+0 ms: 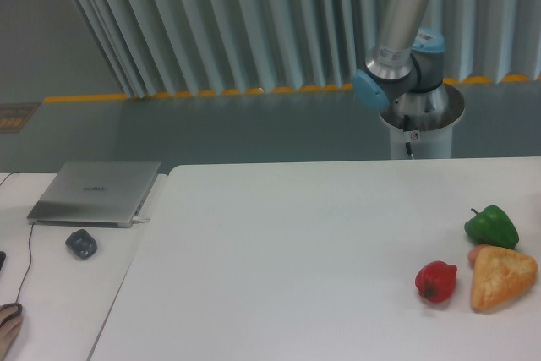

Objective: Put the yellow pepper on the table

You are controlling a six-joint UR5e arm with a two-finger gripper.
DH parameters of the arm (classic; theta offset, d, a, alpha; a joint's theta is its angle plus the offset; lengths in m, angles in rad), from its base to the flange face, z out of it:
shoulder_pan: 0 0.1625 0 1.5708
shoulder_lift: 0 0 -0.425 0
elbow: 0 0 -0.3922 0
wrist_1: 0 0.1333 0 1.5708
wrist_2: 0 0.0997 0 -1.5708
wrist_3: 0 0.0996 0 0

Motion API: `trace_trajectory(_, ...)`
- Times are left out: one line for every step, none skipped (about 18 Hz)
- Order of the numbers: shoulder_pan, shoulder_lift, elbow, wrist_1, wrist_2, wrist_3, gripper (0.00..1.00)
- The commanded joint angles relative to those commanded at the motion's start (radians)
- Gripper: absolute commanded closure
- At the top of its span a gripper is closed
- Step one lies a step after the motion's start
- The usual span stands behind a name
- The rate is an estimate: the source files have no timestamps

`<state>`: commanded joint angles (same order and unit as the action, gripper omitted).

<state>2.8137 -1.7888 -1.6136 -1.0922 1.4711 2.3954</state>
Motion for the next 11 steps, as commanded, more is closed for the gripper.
trace_trajectory(-0.029,0.012,-0.009,0.000,0.002,-0.059,0.62)
trace_trajectory(-0.052,0.023,-0.018,0.000,0.005,-0.102,0.62)
trace_trajectory(-0.074,0.038,-0.034,0.000,0.006,-0.139,0.62)
trace_trajectory(-0.100,0.049,-0.046,0.005,0.009,-0.175,0.62)
trace_trajectory(-0.124,0.054,-0.052,0.009,0.011,-0.214,0.62)
trace_trajectory(-0.147,0.052,-0.054,0.009,0.020,-0.251,0.62)
trace_trajectory(-0.170,0.048,-0.057,0.011,0.040,-0.283,0.62)
trace_trajectory(-0.187,0.040,-0.058,0.012,0.064,-0.304,0.62)
trace_trajectory(-0.195,0.025,-0.057,0.018,0.089,-0.314,0.62)
trace_trajectory(-0.197,0.005,-0.057,0.026,0.103,-0.315,0.62)
trace_trajectory(-0.197,-0.010,-0.057,0.049,0.115,-0.314,0.62)
